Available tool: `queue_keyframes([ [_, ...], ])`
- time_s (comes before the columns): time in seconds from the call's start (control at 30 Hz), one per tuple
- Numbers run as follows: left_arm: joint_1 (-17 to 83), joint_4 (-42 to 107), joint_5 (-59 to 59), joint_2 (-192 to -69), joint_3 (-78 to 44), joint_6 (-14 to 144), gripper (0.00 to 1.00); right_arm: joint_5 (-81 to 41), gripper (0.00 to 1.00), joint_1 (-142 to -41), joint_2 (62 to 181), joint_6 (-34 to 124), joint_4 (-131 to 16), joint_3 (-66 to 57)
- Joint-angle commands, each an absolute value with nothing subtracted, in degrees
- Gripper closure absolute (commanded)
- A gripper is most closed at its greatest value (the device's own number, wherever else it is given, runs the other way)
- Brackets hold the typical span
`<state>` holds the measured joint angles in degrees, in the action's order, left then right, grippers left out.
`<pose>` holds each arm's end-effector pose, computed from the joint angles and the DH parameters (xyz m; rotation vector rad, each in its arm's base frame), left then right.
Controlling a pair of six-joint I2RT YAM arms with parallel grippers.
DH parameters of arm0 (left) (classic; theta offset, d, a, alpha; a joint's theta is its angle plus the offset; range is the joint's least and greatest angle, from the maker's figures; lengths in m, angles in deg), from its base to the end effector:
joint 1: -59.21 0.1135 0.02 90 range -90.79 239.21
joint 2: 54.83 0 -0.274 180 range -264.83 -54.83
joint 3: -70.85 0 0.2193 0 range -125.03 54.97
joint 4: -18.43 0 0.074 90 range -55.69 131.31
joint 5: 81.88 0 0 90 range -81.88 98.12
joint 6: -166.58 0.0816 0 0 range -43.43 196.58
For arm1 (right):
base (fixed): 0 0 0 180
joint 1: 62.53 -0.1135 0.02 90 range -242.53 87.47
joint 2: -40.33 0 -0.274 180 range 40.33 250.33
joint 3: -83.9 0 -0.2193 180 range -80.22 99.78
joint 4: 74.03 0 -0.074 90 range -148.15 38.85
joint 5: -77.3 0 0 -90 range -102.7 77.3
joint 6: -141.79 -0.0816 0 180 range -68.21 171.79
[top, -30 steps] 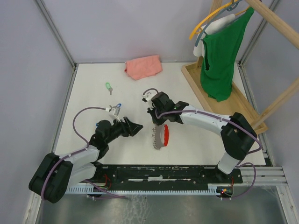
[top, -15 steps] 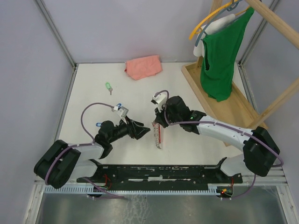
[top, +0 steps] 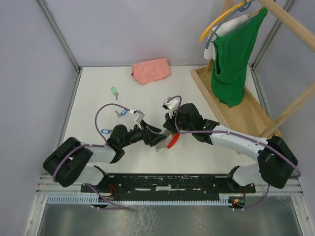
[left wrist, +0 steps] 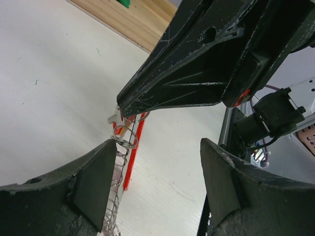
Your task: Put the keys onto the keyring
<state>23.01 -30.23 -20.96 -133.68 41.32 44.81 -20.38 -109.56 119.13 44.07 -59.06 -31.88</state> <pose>0.1826 -0.1828 0.2143 0.4986 1.6731 -1.2981 0.2059 0.2370 0.2507 -0.8066 2.0071 0.7079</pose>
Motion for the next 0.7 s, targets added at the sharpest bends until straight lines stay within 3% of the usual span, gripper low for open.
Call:
queue_keyframes([
  [0.0, 20.91, -33.67, -21.52, -134.97, 39.48, 46.89, 0.26, -19.47, 0.99, -109.41, 116.58, 42.66, -66.04, -32.45],
  [0.33, 17.33, -31.43, -19.35, -131.06, 44.99, 45.47, 0.32, -17.38, 0.99, -109.21, 113.41, 43.22, -66.20, -33.63],
  [0.67, 17.42, -14.89, -6.72, -113.60, 42.04, 57.25, 0.22, -17.95, 0.99, -109.20, 111.73, 45.13, -64.69, -34.08],
])
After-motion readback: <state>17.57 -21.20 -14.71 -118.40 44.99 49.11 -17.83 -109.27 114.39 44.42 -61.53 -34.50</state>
